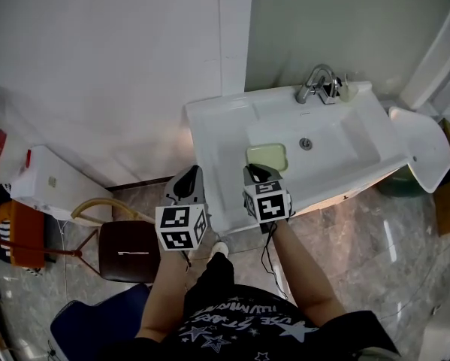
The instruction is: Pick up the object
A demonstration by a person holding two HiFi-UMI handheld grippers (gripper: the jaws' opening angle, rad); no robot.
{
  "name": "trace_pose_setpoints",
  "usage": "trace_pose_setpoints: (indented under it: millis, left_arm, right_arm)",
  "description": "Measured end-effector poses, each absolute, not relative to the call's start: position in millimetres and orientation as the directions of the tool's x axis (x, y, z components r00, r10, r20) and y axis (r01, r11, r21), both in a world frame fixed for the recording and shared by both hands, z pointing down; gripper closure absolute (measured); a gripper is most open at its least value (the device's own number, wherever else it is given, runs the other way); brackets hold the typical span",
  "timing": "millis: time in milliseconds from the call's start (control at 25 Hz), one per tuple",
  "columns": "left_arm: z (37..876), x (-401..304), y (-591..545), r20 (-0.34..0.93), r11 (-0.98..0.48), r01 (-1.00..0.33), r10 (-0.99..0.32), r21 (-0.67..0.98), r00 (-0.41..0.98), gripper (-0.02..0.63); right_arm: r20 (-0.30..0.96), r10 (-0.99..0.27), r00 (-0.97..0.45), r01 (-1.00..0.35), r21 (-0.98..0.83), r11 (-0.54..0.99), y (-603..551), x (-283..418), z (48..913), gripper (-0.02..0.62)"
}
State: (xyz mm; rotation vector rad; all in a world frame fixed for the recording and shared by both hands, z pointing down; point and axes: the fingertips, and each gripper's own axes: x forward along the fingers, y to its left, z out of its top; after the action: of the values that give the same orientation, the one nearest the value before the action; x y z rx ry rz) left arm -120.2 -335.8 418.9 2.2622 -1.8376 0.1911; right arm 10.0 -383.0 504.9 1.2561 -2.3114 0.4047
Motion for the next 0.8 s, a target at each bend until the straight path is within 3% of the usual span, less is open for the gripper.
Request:
trace_pose_setpoints:
  millis: [800]
  left_arm:
    - [447, -63, -89, 0.315, -0.128, -0.988, -0.937, 0.09, 0.151, 0.589]
  right_arm:
    - [0.475, -0.695, -0.54, -0.814, -0.085, 0.574, -169, 111, 488, 0.555]
